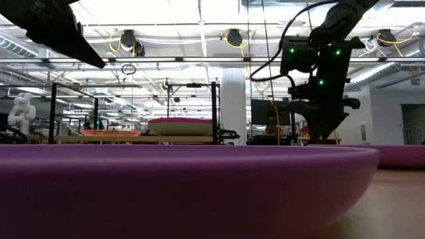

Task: Place and stack plates onto a shelf
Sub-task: Stack the top transparent green plate on the transparent orange plate on the shelf

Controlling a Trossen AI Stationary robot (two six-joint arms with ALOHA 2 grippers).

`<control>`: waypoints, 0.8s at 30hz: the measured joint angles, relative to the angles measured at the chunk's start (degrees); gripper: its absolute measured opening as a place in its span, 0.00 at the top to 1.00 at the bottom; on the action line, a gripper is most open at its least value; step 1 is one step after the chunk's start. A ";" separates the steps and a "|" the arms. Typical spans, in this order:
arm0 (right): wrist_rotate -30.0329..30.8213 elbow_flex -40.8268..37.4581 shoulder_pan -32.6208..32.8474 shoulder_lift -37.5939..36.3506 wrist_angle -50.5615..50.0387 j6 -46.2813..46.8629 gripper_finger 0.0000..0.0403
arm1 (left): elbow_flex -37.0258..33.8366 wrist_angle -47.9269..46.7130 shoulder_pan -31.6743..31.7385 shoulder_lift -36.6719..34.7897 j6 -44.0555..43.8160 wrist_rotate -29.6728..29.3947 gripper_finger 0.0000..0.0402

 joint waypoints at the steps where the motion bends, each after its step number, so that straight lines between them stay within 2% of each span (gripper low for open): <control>1: 0.02 0.00 -0.02 0.49 0.08 -0.02 0.62 | 0.00 0.02 0.00 0.00 -0.01 0.02 0.83; 7: 0.02 0.00 -1.18 3.13 -0.72 -0.30 0.62 | 0.00 0.02 -0.02 -0.01 -0.07 0.02 0.83; 24: -0.03 0.00 -2.67 3.25 -1.44 -1.66 0.62 | 0.00 -0.02 -0.02 -0.02 0.27 0.04 0.83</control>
